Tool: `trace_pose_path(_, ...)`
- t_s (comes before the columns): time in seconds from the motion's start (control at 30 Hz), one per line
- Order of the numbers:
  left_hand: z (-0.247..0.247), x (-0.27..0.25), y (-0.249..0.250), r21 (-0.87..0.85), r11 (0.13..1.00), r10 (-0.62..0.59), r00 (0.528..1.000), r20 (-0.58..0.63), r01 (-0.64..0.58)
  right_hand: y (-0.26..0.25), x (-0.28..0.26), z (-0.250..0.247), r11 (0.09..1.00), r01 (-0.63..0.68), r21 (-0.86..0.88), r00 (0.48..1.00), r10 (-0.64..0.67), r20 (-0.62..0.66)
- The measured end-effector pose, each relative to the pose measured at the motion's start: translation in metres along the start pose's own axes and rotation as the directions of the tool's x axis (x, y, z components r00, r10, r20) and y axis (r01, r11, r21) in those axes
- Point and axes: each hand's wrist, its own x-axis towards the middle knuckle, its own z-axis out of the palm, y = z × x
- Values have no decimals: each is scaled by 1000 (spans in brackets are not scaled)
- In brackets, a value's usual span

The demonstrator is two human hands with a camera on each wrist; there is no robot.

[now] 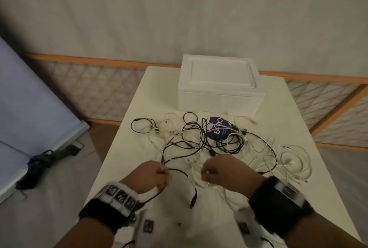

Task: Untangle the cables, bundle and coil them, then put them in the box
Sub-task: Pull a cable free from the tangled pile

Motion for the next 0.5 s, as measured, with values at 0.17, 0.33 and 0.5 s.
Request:
trace_pose_path(0.17, 1, 28, 4, -4, 999, 42, 996, -73, -43, -28, 69, 30, 993, -75, -90, 992, 84, 95)
trace_pose_path(0.33, -11, 42, 2, 22, 994, 106, 987, -117, -104, -29, 80, 20, 989, -143, 43, 990, 143, -9)
trace_pose_path(0.5, -34, 59, 8, -31, 983, 163, 937, -309, -181, -37, 73, -34, 925, -73, 373, 945, 183, -269)
